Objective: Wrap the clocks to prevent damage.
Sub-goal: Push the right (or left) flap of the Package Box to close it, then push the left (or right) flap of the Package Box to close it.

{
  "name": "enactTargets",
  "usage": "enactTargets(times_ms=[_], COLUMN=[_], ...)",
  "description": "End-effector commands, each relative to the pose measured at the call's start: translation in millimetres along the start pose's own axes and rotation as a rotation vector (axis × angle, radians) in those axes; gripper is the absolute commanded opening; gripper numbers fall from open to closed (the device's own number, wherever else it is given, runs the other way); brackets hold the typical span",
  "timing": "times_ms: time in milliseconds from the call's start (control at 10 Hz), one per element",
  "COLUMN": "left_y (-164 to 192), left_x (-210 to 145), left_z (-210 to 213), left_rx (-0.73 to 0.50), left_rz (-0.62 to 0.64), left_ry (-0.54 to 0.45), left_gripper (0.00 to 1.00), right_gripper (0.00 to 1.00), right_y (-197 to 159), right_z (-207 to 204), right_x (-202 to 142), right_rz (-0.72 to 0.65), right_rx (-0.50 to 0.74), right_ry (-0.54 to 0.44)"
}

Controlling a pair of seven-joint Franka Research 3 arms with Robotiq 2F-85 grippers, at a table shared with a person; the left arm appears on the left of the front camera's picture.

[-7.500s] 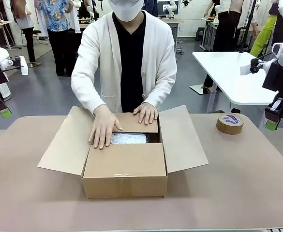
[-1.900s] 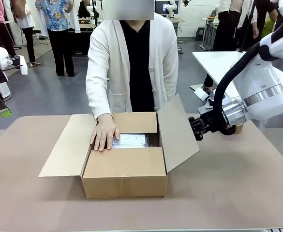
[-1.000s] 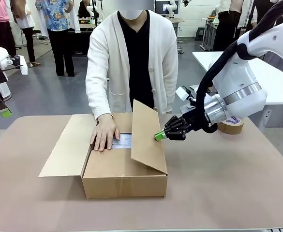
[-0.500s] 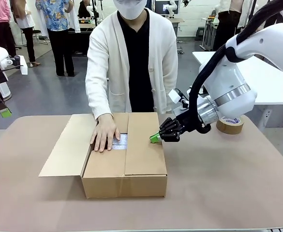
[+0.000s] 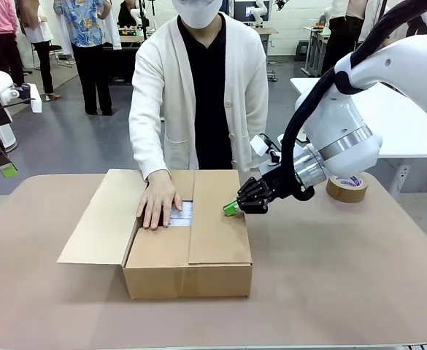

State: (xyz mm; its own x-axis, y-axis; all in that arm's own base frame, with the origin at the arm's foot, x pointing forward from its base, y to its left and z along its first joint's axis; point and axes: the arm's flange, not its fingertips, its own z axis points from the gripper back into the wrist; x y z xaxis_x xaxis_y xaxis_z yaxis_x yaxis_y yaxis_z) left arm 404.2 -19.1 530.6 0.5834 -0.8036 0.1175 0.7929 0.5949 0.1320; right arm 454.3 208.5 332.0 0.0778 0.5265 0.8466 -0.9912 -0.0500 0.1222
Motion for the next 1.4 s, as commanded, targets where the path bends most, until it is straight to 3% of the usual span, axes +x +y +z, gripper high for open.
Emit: enactTargets(times_ms=[0, 100, 200, 1300], left_y=[0, 0, 0, 0], left_x=[1, 1, 1, 1], left_z=[0, 0, 0, 0], left_rx=[-0.003, -0.003, -0.003, -0.003], left_rz=[0.020, 0.020, 0.020, 0.020], left_ry=[-0.008, -0.008, -0.008, -0.008], left_gripper=[0.00, 0.00, 0.00, 0.00], right_gripper=[0.01, 0.01, 0.01, 0.01], right_y=[-5, -3, 0, 0], right_z=[-17, -16, 0, 0], right_x=[-13, -12, 1, 1], right_rz=[-0.008, 0.021, 0.004, 0.004], right_rx=[-0.002, 0.015, 0.002, 0.002], right_ry=[0.096, 0.104, 0.008, 0.008])
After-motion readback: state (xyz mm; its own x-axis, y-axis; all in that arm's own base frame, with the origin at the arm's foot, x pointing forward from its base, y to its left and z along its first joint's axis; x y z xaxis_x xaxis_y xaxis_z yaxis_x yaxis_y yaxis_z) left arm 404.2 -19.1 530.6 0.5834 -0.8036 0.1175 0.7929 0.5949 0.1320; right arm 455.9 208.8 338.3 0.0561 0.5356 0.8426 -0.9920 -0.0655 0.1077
